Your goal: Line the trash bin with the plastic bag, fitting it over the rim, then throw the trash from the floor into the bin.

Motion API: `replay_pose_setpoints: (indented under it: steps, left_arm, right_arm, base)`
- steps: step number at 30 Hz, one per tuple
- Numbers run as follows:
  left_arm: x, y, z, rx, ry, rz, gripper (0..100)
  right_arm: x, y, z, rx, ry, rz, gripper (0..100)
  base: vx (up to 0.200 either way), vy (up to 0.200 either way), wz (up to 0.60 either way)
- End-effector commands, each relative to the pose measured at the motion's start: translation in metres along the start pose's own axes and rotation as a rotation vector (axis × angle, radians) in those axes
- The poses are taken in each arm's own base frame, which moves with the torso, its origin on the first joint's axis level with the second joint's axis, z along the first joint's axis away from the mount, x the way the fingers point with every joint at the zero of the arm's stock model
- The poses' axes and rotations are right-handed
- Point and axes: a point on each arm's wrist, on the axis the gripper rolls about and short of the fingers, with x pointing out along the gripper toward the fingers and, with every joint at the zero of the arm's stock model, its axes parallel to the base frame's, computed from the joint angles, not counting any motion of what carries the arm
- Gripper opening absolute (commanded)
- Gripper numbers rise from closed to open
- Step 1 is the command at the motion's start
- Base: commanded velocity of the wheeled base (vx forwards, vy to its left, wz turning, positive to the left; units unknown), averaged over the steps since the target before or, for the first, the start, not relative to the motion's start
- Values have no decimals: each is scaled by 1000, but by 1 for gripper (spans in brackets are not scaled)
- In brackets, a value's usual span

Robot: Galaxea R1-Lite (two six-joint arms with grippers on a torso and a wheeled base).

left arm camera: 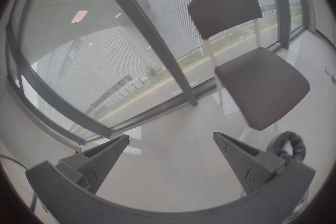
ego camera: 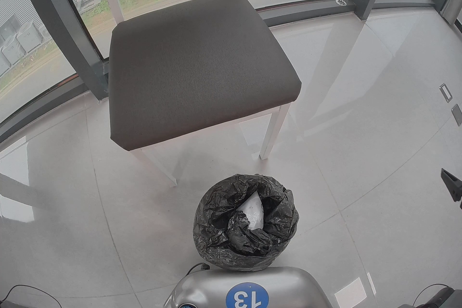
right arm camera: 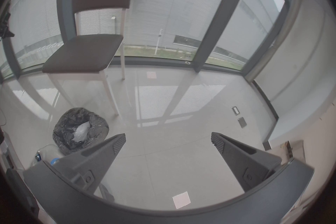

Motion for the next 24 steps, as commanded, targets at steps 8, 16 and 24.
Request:
replay_pose_setpoints:
  steps: [8, 16, 24]
  left_arm:
    - [-96, 105, -134, -81, -25, 346, 100]
    - [-147, 100, -157, -194, -47, 561, 100]
    - [-195, 92, -208, -206, -48, 682, 100]
  right_arm:
    - [-86, 9, -104, 147, -206, -131, 100]
    - [-80, 16, -131, 142, -206, -92, 100]
    - [-59, 22, -154, 220, -203, -230, 100]
  base:
    - [0, 0, 0]
    - [0, 0, 0]
    - [0, 0, 0]
